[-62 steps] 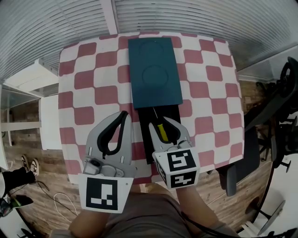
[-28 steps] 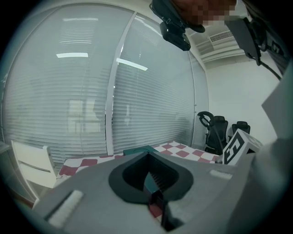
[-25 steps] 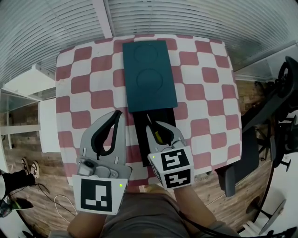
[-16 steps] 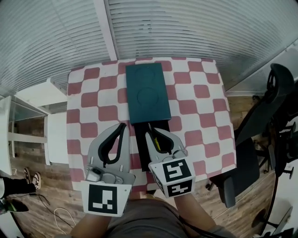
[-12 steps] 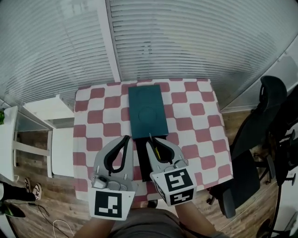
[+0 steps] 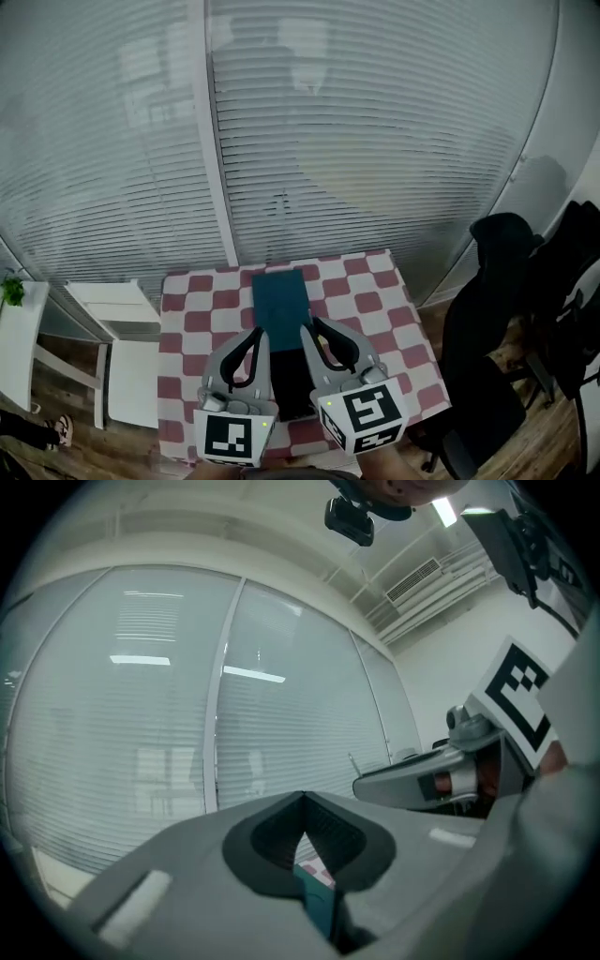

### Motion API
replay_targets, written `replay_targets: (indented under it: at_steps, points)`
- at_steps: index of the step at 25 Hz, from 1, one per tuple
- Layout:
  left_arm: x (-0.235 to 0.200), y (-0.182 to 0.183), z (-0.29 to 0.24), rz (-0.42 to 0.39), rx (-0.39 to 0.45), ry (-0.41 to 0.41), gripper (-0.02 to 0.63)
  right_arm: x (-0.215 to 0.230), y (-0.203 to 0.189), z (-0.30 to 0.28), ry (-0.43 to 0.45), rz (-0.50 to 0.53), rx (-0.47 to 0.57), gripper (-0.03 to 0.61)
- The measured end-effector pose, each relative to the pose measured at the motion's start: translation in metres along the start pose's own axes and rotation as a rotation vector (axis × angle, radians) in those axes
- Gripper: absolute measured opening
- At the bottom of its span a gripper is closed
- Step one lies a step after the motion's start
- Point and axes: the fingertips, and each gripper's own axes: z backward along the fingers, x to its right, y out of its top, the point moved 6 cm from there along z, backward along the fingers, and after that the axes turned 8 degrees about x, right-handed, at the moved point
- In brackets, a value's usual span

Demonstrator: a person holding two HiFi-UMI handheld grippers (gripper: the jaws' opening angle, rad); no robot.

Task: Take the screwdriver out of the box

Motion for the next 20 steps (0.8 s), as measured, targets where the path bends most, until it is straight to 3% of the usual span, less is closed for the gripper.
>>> replay_targets:
  at_steps: [9, 20]
  points:
    - [0.026, 0.020, -0.019, 0.000, 0.072, -0.088, 0.001, 0.022, 0.047, 0.028, -0.088, 0.071, 0.111, 0.071]
    - [0.064, 0.012, -0.040, 0.038, 0.096, -0.257, 0.001, 0.057, 0.035, 0.070, -0.287, 0.077, 0.067, 0.071]
